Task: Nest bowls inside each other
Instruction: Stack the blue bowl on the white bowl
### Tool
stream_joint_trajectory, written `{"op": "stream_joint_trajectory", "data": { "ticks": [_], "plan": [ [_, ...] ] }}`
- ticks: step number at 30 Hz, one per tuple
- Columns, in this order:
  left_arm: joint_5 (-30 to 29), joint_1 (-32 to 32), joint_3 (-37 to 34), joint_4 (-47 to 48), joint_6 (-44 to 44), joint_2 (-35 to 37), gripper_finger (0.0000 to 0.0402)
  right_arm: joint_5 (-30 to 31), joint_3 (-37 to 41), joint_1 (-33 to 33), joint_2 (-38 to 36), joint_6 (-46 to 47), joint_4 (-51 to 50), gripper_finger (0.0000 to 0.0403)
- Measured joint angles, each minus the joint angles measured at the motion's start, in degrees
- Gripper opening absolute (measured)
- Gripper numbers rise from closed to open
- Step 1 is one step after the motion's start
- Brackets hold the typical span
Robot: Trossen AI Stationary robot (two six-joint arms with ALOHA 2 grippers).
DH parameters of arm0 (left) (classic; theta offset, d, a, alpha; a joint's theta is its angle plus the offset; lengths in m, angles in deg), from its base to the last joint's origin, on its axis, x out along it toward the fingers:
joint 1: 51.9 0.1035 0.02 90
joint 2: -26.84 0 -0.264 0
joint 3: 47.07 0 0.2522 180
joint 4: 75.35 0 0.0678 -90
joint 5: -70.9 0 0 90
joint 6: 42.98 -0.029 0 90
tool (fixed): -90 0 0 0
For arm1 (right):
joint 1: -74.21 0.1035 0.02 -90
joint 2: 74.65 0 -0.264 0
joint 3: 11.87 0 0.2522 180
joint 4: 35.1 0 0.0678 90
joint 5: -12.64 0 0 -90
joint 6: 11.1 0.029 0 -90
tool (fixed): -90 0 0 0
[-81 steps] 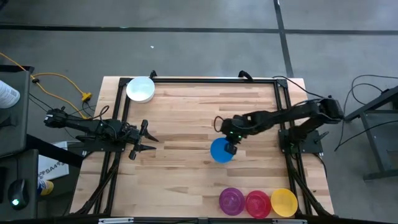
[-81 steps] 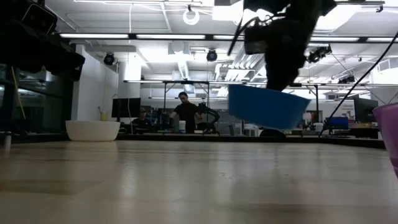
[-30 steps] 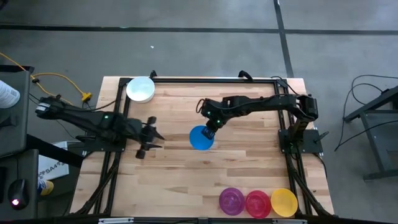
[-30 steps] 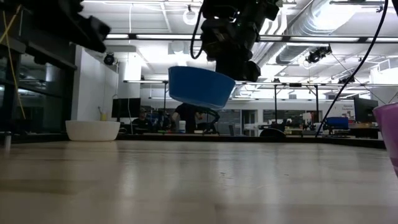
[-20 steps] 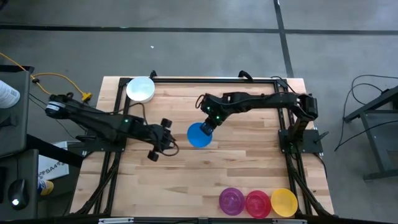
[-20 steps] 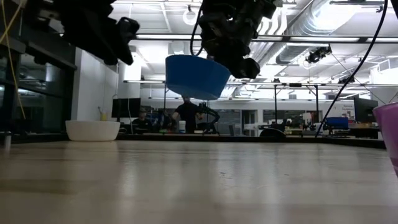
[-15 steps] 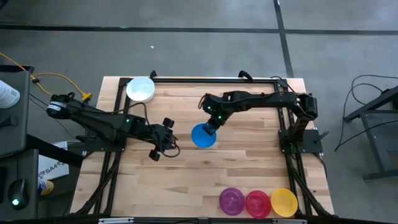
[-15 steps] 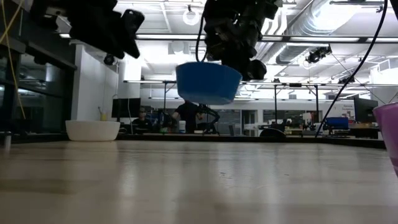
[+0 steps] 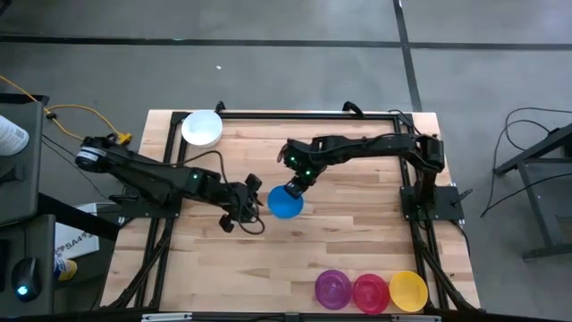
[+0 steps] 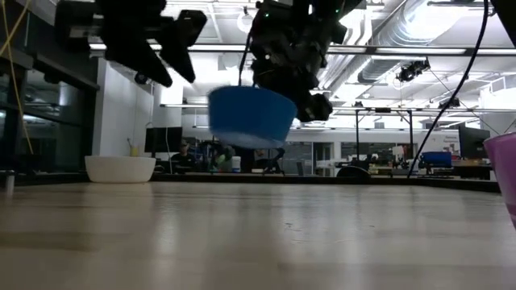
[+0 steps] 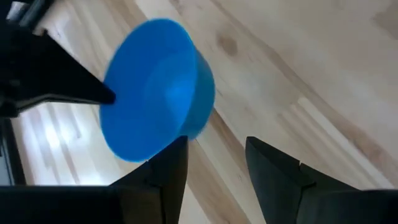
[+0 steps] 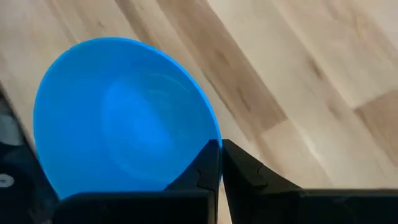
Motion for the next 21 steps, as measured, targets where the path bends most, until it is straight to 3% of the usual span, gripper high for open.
{"op": "stream_joint_trajectory", "data": {
  "ticks": [12,21],
  "plan": [
    [2.13,0.00,6.04,-0.49,-3.40,-6.20,0.0159,2.97,-1.01,1.35,-0.04,-3.24,-0.18,0.0004],
    [2.34,0.00,7.46,-0.91,-3.98,-10.54,0.0159,1.74,-1.01,2.45,-0.07,-3.44,0.24,0.0004]
  ]
}}
